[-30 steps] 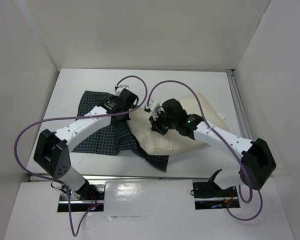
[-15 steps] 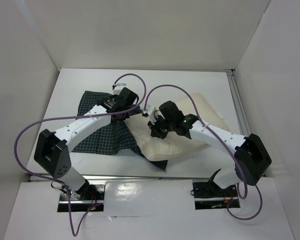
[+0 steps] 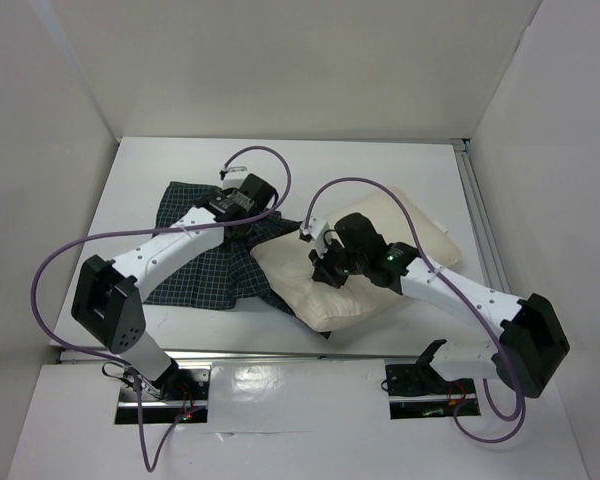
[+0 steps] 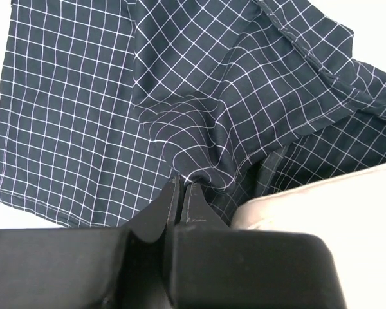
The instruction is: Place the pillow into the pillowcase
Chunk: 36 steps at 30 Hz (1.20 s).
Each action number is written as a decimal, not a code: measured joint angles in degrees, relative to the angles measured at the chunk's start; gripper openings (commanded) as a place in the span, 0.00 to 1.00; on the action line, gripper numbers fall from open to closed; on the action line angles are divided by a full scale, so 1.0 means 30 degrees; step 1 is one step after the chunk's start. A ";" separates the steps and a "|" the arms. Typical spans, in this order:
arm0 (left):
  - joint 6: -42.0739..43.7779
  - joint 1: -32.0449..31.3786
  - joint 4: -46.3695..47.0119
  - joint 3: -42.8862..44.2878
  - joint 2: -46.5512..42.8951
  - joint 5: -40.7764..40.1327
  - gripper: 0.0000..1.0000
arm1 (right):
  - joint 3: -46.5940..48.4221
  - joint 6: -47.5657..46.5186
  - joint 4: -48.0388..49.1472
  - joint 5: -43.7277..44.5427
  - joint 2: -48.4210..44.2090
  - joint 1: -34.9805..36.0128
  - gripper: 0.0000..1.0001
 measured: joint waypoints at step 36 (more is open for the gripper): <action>0.0758 -0.1741 0.1931 -0.2470 -0.2790 0.2426 0.00 | 0.5493 0.5238 0.7657 1.1526 1.0739 0.2200 0.00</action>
